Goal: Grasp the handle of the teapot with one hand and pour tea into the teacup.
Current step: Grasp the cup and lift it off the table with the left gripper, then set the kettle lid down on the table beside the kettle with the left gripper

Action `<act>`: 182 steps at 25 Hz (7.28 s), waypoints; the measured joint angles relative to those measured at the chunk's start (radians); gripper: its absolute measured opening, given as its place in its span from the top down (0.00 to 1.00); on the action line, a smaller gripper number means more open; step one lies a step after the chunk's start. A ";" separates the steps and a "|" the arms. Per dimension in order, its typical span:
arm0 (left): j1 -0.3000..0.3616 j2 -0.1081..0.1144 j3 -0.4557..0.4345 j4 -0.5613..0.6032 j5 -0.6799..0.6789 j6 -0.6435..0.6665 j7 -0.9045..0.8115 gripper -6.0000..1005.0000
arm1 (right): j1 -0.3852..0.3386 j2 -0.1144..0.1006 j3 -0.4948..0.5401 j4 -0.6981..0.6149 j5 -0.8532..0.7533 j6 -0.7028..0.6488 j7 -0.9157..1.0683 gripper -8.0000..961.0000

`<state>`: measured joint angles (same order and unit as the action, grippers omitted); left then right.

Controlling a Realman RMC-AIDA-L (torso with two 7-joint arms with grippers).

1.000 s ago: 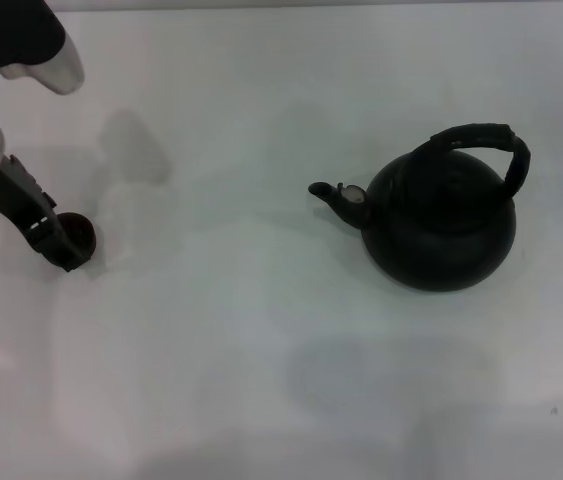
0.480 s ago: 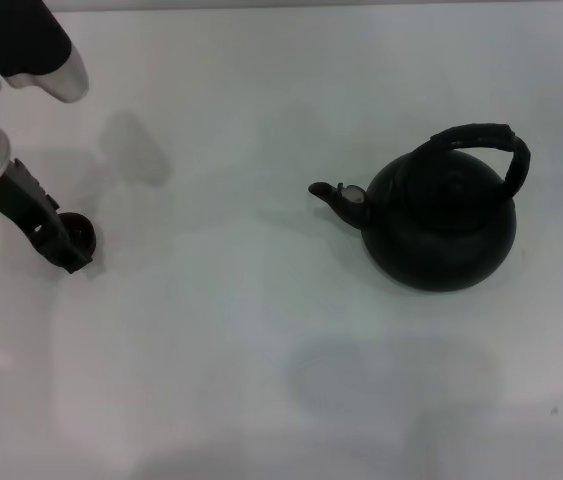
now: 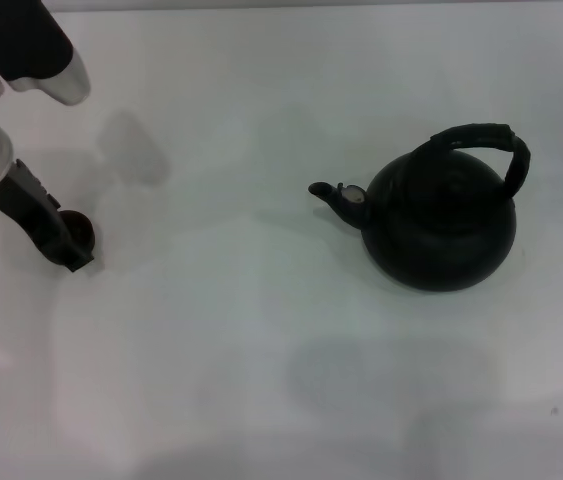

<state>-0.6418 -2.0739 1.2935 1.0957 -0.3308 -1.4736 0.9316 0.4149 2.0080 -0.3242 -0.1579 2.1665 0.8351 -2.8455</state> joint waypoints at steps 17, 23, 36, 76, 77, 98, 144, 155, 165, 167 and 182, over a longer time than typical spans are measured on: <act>-0.001 0.000 0.047 -0.003 0.000 0.017 -0.008 0.30 | 0.001 0.000 0.001 -0.002 0.001 -0.009 0.000 0.12; 0.007 -0.002 0.048 0.014 -0.004 0.021 -0.014 0.30 | -0.001 0.000 0.001 -0.001 0.001 -0.009 0.000 0.12; 0.152 0.002 0.038 0.156 -0.358 0.300 0.101 0.30 | 0.000 -0.001 -0.001 -0.007 -0.001 -0.009 0.000 0.12; 0.182 -0.004 -0.047 -0.551 -1.259 0.426 1.138 0.30 | -0.005 -0.008 -0.013 -0.037 -0.010 -0.124 -0.052 0.12; 0.182 -0.004 -0.047 -0.551 -1.259 0.426 1.138 0.30 | -0.005 -0.008 -0.013 -0.037 -0.010 -0.126 -0.052 0.12; 0.159 0.004 0.005 -0.352 -1.159 0.452 0.553 0.30 | 0.009 -0.007 -0.013 -0.062 -0.010 -0.166 -0.052 0.12; -0.455 0.005 -0.133 -0.466 -0.178 0.014 -0.324 0.30 | 0.032 0.003 -0.012 0.002 -0.003 -0.088 -0.041 0.12; -0.455 -0.001 -0.106 -0.534 -0.162 0.094 -0.332 0.30 | 0.028 0.003 -0.012 0.002 -0.008 -0.065 -0.041 0.12; -0.462 -0.007 -0.054 -0.566 -0.178 0.195 -0.348 0.30 | 0.028 0.003 -0.012 0.005 -0.008 -0.063 -0.041 0.12; -0.467 -0.008 -0.054 -0.567 -0.184 0.198 -0.349 0.30 | 0.028 0.003 -0.012 0.009 -0.008 -0.063 -0.041 0.12; -0.470 -0.012 0.104 -0.571 -0.270 0.259 -0.393 0.29 | 0.027 0.001 -0.012 0.011 -0.008 -0.060 -0.041 0.12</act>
<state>-1.1115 -2.0858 1.3975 0.5246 -0.6007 -1.2148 0.5381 0.4418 2.0095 -0.3359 -0.1472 2.1583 0.7748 -2.8869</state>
